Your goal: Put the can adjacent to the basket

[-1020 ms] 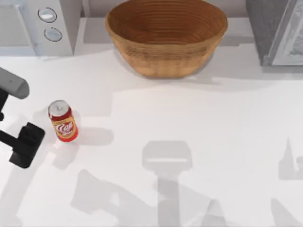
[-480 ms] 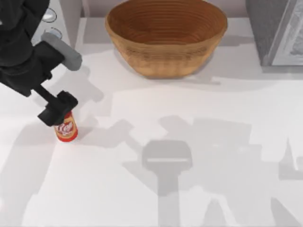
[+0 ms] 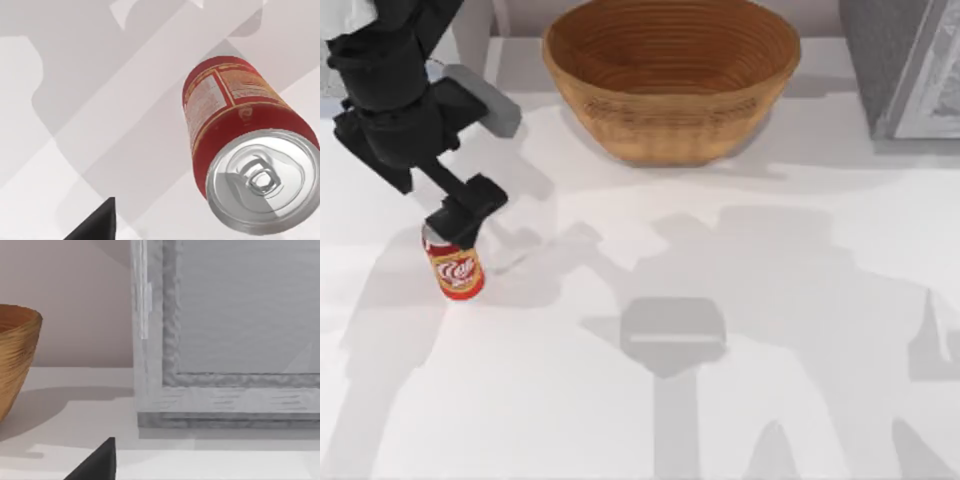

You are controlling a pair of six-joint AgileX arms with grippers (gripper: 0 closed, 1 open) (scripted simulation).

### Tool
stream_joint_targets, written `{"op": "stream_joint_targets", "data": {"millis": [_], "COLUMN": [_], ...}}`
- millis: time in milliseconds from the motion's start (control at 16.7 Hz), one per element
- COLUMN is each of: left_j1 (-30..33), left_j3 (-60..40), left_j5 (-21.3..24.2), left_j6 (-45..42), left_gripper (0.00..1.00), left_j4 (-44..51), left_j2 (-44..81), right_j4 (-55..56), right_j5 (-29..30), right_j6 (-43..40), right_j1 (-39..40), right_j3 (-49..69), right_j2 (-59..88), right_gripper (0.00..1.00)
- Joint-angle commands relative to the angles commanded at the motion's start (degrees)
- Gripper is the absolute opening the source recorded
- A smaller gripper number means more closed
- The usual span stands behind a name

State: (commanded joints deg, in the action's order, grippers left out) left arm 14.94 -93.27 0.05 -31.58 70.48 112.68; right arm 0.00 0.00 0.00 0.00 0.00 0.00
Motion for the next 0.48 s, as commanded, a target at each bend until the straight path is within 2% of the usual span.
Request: {"op": "stream_joint_targets", "data": {"millis": [300, 480], "left_j1": [-0.16, -0.13], "left_j3": [1.09, 5.08], "left_j5": [0.00, 0.01], "left_j6": [-0.10, -0.12], "left_gripper": [1.00, 1.00], "left_j4": [-1.11, -6.63], "left_j2": [0.14, 1.31], "right_j4": [0.00, 0.00], "right_j5": [0.00, 0.00], "right_j6": [0.00, 0.00], "right_j1": [0.00, 0.00], "right_j3": [0.00, 0.00], "right_j2": [0.00, 0.00], "right_gripper": [1.00, 1.00]}}
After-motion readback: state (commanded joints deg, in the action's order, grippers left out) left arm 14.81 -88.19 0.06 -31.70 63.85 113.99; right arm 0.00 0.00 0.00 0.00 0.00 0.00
